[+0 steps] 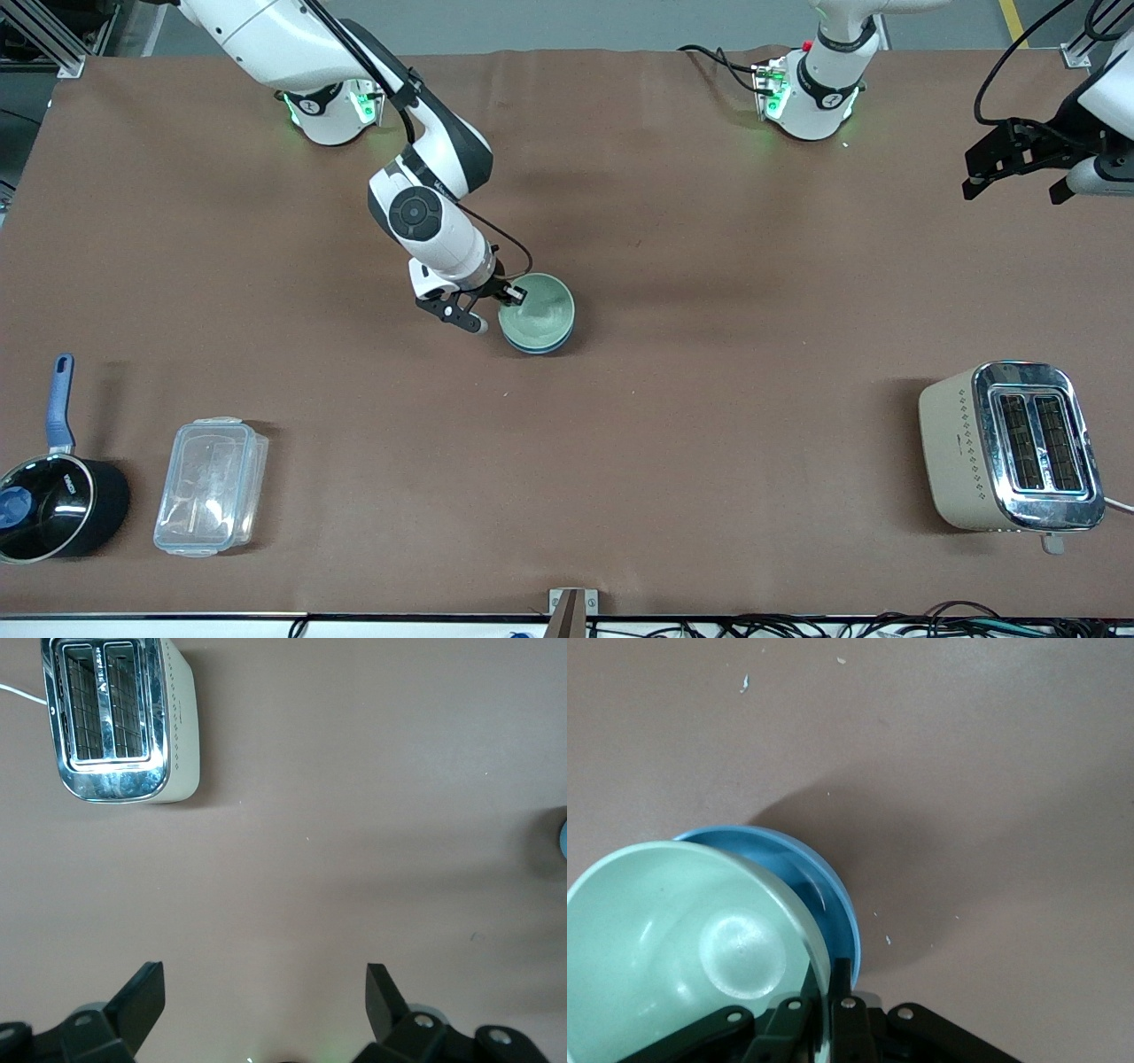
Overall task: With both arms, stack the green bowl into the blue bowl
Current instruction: 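Lower the green bowl into the blue bowl with the right gripper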
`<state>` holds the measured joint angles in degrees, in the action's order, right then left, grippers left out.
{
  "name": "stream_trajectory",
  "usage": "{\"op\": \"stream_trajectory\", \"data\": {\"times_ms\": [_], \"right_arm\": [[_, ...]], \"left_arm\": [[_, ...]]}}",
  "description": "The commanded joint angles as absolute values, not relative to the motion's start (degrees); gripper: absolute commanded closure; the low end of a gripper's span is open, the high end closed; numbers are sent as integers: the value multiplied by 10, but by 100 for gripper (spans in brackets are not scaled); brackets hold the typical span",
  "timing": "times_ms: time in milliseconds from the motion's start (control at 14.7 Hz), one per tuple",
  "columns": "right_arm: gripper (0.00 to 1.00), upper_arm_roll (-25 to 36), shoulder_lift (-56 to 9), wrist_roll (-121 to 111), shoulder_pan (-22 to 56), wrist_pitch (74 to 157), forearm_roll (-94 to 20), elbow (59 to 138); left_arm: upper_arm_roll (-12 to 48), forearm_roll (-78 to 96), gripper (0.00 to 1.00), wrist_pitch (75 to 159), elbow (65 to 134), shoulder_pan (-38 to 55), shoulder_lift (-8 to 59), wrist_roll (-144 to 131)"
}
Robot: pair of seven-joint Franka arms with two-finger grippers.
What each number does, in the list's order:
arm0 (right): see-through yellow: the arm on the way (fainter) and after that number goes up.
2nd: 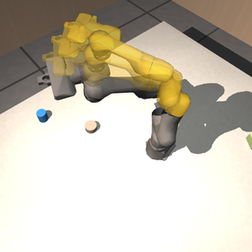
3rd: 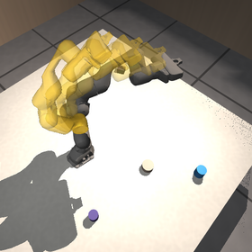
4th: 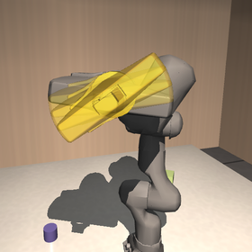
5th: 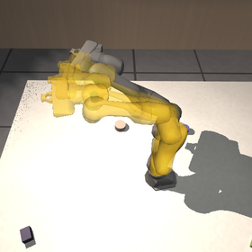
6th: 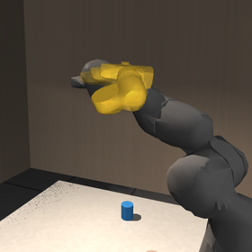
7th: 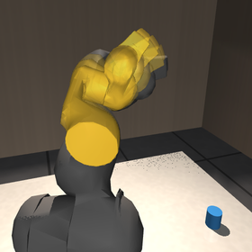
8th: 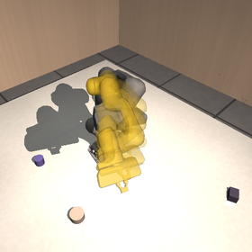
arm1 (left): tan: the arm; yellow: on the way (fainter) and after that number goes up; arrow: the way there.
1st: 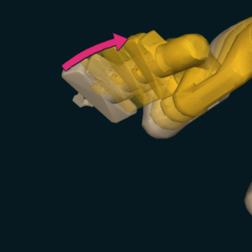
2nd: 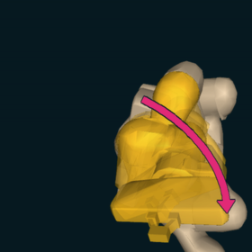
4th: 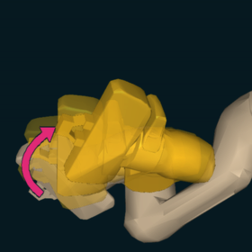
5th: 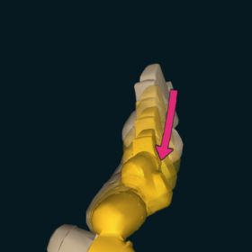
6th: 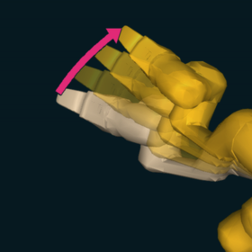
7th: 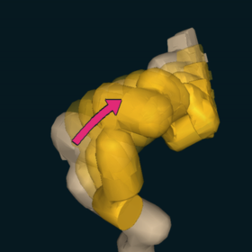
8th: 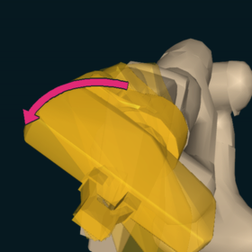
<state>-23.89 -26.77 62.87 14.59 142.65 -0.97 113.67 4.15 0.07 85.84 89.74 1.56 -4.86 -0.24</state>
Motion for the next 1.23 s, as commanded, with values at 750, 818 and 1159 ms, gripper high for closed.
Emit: {"op": "stream_trajectory", "data": {"times_ms": [750,818,1159], "right_arm": [[97,-236,-274,642,135,1451,10,1141],[97,-236,-274,642,136,1452,10,1141],[96,-236,-275,650,147,1452,17,1147]], "left_arm": [[47,8,0,879,919,21,-63,-6],[47,8,0,880,919,21,-63,-7],[53,8,0,884,919,21,-62,-7]]}}
